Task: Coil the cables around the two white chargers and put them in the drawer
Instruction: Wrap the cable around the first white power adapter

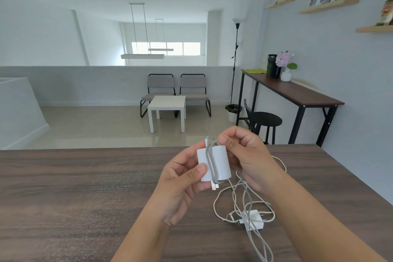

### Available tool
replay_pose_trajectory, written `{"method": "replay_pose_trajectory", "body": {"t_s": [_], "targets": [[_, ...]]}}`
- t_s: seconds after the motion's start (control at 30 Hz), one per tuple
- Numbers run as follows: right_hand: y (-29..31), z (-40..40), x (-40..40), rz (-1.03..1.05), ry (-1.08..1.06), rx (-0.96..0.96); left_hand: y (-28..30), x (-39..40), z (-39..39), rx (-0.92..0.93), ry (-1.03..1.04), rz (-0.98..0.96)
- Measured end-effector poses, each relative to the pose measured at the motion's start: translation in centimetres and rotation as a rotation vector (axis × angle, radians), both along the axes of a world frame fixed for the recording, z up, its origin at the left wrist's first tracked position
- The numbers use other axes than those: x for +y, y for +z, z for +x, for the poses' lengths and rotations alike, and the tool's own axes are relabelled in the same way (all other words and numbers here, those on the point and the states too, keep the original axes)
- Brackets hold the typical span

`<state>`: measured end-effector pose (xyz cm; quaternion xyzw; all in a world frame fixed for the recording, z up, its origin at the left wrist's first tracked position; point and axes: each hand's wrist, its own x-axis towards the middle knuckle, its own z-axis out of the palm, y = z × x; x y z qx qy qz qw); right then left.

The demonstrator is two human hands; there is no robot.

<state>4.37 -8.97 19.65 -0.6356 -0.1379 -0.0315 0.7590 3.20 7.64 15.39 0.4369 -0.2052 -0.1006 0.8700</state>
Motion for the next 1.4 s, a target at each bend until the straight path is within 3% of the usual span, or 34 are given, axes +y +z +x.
{"method": "replay_pose_trajectory", "body": {"t_s": [0.27,0.4,0.53,0.7,0.87,1.13,1.4], "targets": [[-2.4,-0.4,-0.2,0.001,-0.056,0.014,-0.3,-0.9,0.5,0.087,0.013,-0.146],[-3.9,-1.1,0.5,-0.419,-0.308,-0.176,-0.2,-1.9,0.7,0.165,0.119,-0.23],[-4.9,-2.0,0.8,-0.698,-0.367,-0.259,-0.3,-2.0,1.2,0.218,0.241,-0.273],[-5.5,-3.1,0.8,-0.976,-0.288,-0.331,-0.7,-1.6,1.7,0.112,0.504,-0.017],[-3.1,-4.2,0.1,-1.058,-0.221,-0.278,-1.2,-0.7,1.5,-0.066,0.624,0.233],[2.7,-5.0,-2.0,-1.099,-0.195,-0.233,-0.9,1.3,0.7,-0.346,0.61,0.599],[5.8,-3.6,-3.1,-1.144,-0.154,-0.375,0.3,2.3,0.2,-0.499,0.486,0.732]]}}
